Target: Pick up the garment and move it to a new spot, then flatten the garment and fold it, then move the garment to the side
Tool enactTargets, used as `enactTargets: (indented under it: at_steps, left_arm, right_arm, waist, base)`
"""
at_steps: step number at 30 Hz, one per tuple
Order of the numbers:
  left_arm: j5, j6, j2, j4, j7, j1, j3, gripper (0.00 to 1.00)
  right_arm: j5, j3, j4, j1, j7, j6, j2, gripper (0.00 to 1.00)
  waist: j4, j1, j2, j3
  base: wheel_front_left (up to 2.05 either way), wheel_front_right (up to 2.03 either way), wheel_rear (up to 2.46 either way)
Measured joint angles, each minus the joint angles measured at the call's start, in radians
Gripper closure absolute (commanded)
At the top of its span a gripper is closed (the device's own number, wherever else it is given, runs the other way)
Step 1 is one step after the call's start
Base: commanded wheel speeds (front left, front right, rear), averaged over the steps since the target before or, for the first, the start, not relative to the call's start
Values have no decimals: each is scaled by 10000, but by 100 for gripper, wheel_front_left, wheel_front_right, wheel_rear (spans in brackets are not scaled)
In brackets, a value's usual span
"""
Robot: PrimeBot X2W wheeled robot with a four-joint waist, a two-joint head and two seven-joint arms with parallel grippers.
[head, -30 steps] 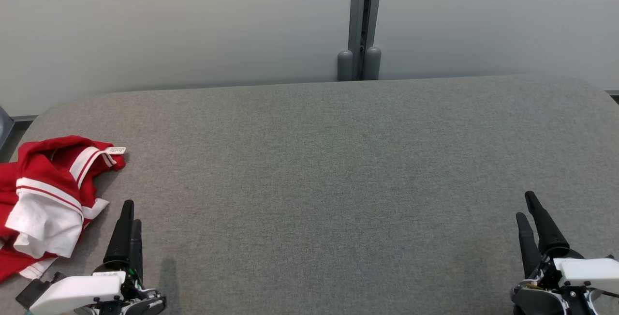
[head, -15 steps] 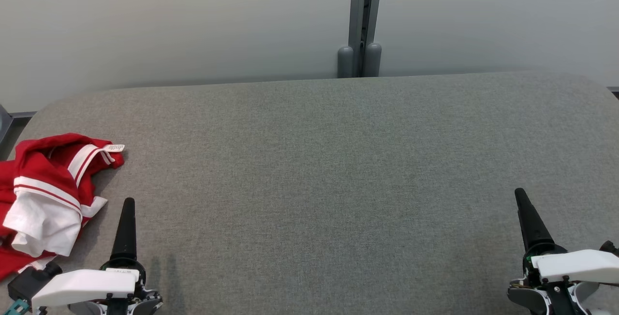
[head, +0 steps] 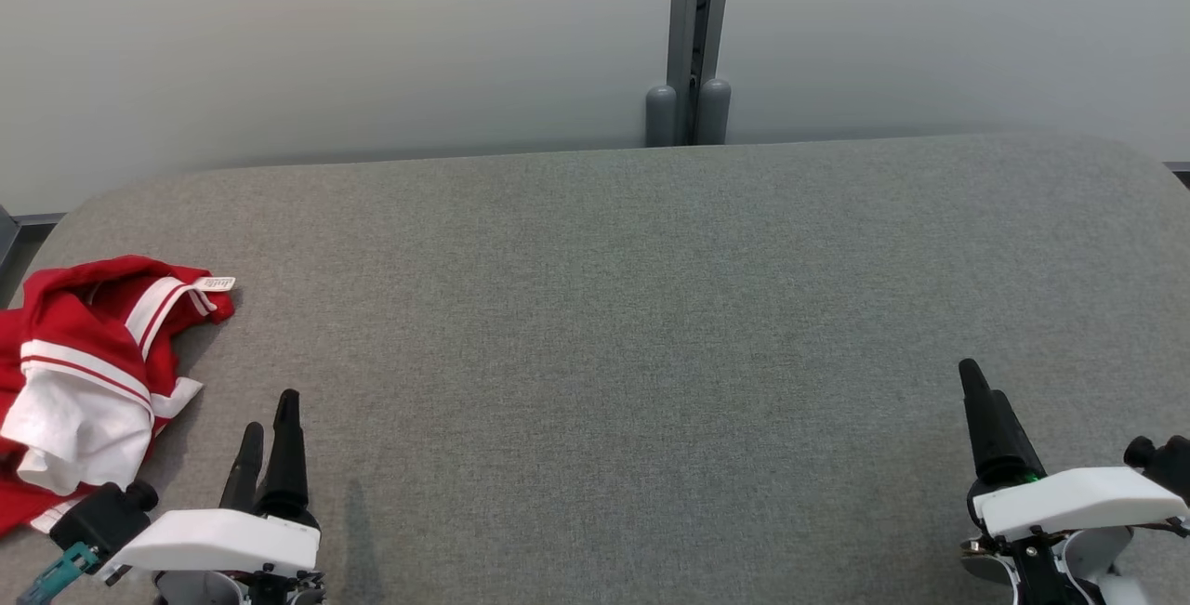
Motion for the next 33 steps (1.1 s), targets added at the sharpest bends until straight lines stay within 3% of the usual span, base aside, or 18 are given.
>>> enactTargets:
  at_steps: [33]
  left_arm:
    - [4207, 1369, 706, 602, -976, -234, -1093, 0]
  right_arm:
    - [-5020, -94, 702, -317, -965, 2, 77, 0]
  waist:
    - [-86, 0, 0, 105]
  base:
    - [0, 0, 0]
